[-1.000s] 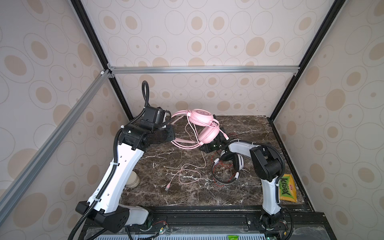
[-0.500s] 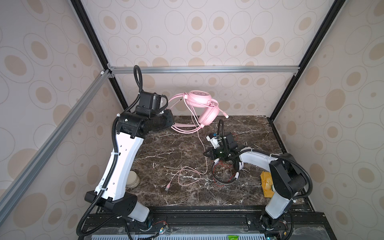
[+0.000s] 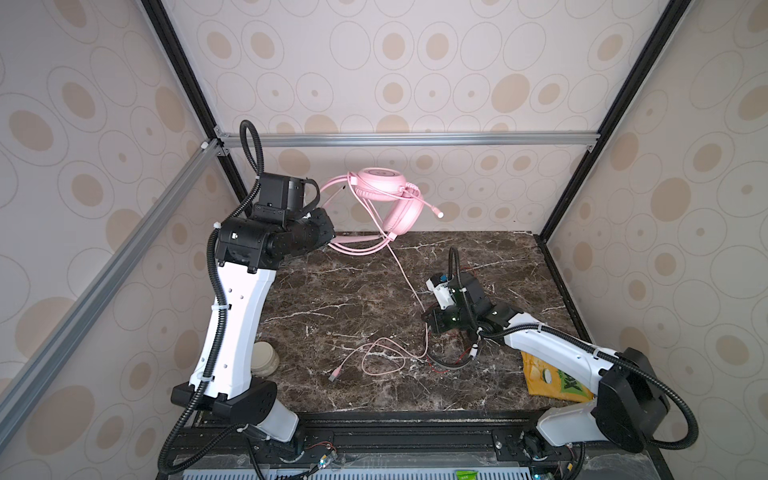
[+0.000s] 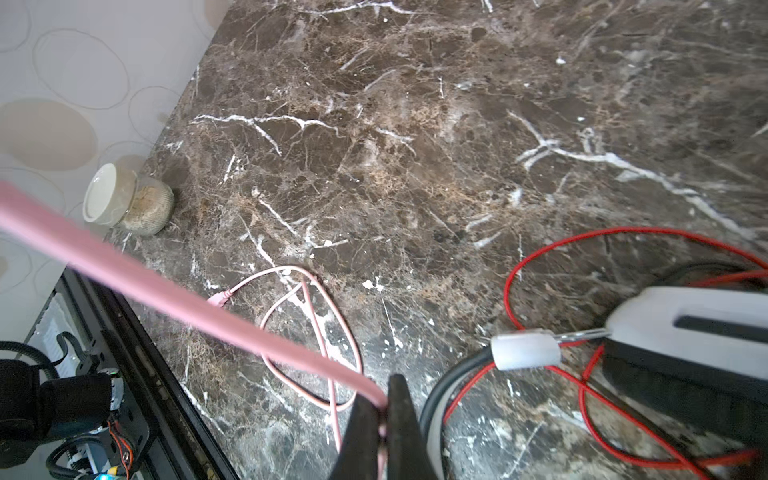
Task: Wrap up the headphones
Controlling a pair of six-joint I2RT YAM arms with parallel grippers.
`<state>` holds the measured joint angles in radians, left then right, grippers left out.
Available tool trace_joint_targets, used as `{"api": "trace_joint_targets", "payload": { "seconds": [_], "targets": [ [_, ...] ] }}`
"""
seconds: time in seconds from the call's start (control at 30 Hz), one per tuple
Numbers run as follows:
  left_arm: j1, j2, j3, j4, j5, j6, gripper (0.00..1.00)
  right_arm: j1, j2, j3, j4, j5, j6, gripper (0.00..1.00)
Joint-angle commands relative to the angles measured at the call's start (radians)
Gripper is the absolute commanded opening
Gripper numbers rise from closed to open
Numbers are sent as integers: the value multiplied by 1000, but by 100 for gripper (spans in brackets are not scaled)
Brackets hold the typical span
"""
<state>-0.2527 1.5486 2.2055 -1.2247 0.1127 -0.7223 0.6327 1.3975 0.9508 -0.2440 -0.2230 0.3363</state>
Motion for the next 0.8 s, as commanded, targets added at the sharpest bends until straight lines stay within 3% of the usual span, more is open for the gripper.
{"api": "trace_joint_targets", "payload": {
  "seconds": [0.0, 0.37, 0.77],
  "targets": [
    [38, -16, 59, 70, 29, -67, 0, -4, 21, -5, -150, 57, 40, 0],
    [104, -28, 32, 58, 12, -60, 0, -1, 88, 55, -282, 109, 55, 0],
    [107, -16, -43, -52, -265, -150, 0, 151, -194, 45, -540, 280, -22, 0]
  ]
}}
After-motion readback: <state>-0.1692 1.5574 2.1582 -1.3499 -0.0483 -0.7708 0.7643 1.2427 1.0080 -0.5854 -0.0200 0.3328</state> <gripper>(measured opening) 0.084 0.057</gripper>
